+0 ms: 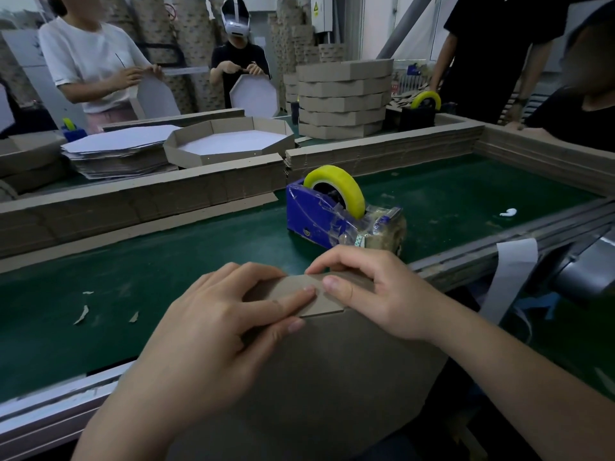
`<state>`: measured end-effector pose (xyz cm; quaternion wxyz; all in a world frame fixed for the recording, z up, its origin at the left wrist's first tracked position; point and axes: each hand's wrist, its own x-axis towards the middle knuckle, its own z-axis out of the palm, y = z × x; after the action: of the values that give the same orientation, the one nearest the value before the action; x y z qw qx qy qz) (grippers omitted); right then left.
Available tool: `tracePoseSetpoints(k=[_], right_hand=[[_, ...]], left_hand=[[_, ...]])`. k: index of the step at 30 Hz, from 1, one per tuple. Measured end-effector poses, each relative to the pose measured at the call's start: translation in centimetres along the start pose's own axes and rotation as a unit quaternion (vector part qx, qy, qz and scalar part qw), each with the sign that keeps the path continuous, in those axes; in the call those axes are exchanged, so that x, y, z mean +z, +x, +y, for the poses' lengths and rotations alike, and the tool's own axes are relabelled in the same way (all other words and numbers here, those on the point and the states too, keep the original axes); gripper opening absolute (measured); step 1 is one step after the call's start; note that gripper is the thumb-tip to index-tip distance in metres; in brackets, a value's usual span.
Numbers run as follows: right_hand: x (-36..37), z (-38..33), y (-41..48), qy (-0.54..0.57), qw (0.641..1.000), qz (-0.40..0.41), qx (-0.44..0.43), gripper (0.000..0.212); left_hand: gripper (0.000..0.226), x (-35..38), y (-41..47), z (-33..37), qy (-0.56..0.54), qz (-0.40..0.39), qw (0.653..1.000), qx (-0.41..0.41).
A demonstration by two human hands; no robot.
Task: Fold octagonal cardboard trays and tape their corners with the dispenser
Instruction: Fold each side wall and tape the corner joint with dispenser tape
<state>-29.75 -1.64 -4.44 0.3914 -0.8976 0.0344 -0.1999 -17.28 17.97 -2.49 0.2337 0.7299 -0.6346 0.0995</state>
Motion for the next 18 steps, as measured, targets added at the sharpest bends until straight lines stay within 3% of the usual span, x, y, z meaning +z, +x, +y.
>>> tracePoseSetpoints(k=[6,7,9,11,13,14,18], right_hand=[[-0.9,0.8,0.3,0.012,1.0,-0.012,0.002,0.026],[-1.8,1.0,0.7,0.026,0.999,0.019,0.003,0.023],[-4.2,2.1,2.2,0.055,0.986,0.158,0.024,0.018],[-6.9,3.8,4.1,-0.049,0.961,0.248,0.11,0.021],[-8.4,5.6,5.6,-0.135,0.946,0.171,0.239,0.031],[-8.6,6.3,6.1,-0.123,0.943,0.121,0.283,0.034],[-8.9,6.5,6.1,-0.016,0.944,0.059,0.323,0.022]], left_hand=[[0.037,0.7,0.4,0.0,0.005,0.005,1.0,-0.005],[0.038,0.8,0.5,-0.1,0.004,0.005,1.0,-0.008],[0.038,0.8,0.7,0.0,0.001,0.006,1.0,-0.012],[0.038,0.8,0.8,0.1,0.001,0.006,1.0,-0.013],[0.038,0.8,0.7,0.2,0.0,0.006,1.0,-0.014],[0.038,0.9,0.7,0.2,0.0,0.007,1.0,-0.014],[0.038,0.9,0.7,0.4,0.005,0.009,1.0,-0.015]])
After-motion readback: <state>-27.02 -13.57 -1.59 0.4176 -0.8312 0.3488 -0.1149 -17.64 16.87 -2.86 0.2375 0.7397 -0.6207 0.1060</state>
